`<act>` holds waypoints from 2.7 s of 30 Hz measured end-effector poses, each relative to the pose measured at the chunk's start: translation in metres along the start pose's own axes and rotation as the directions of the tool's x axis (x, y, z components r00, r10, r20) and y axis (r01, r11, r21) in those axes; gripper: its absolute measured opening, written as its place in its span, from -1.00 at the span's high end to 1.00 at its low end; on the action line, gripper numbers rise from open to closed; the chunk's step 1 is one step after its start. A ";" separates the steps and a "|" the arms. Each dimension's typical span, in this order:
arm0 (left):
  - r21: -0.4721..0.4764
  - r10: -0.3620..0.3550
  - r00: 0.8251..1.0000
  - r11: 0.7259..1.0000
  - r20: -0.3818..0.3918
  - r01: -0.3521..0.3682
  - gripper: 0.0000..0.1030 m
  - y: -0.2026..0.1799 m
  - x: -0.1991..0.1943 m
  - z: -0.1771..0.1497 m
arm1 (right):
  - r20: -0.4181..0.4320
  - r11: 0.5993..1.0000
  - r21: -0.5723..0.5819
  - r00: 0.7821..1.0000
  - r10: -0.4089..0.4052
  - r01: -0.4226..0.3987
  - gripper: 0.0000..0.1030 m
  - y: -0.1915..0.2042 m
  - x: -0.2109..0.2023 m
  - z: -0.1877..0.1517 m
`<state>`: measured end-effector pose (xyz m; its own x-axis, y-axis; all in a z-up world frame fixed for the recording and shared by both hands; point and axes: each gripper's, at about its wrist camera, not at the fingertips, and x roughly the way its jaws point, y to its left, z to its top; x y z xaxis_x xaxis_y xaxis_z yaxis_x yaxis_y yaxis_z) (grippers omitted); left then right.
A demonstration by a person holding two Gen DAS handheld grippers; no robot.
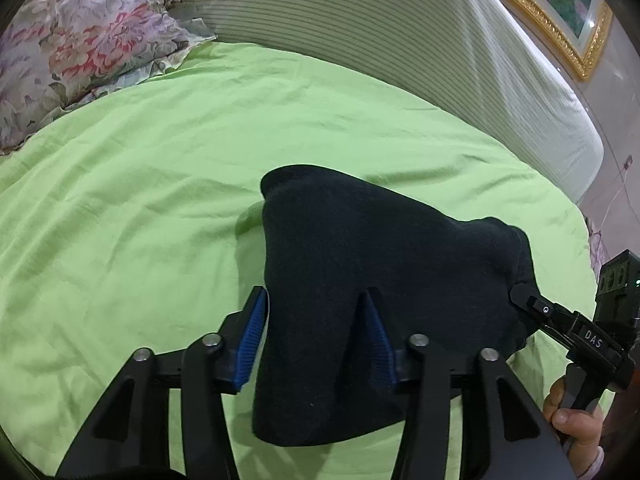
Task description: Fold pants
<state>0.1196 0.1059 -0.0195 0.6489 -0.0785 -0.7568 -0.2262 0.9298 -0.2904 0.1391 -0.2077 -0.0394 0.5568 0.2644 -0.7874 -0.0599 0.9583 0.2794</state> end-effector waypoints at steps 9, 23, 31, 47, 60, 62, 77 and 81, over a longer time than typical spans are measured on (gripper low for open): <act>-0.015 0.004 1.000 1.000 0.001 -0.004 -0.33 0.007 -0.003 -0.008 | 0.044 0.999 -0.013 0.998 -0.033 0.033 -0.30 -0.008 -0.011 -0.006; 0.008 0.044 0.999 0.999 0.017 -0.044 -0.43 0.008 -0.028 -0.030 | 0.123 0.981 -0.150 0.986 -0.109 0.127 -0.37 0.019 -0.033 -0.021; 0.036 0.097 0.994 0.994 0.059 -0.099 -0.50 0.003 -0.040 -0.051 | 0.162 0.962 -0.245 0.983 -0.081 0.120 -0.57 0.033 -0.046 -0.043; 0.079 0.201 0.974 0.975 0.107 -0.210 -0.61 -0.010 -0.053 -0.084 | 0.240 0.878 -0.440 0.967 -0.089 0.190 -0.91 0.074 -0.054 -0.086; 0.152 0.234 0.963 0.955 0.135 -0.254 -0.62 -0.025 -0.056 -0.099 | 0.251 0.863 -0.454 0.961 -0.116 0.222 -0.99 0.075 -0.050 -0.092; 0.157 0.232 0.963 0.955 0.135 -0.252 -0.64 -0.025 -0.056 -0.100 | 0.254 0.859 -0.459 0.960 -0.118 0.227 -0.99 0.076 -0.050 -0.092; 0.189 0.242 0.953 0.943 0.181 -0.275 -0.69 -0.033 -0.059 -0.108 | 0.247 0.860 -0.456 0.961 -0.124 0.228 -0.99 0.074 -0.048 -0.090; 0.197 0.238 0.951 0.940 0.199 -0.277 -0.69 -0.035 -0.059 -0.109 | 0.247 0.860 -0.456 0.961 -0.123 0.228 -0.99 0.074 -0.048 -0.090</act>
<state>0.0100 0.0390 -0.0288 0.7073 0.2184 -0.6723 -0.2491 0.9671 0.0520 0.0331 -0.1397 -0.0303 0.7475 0.1091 -0.6553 -0.3023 0.9342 -0.1893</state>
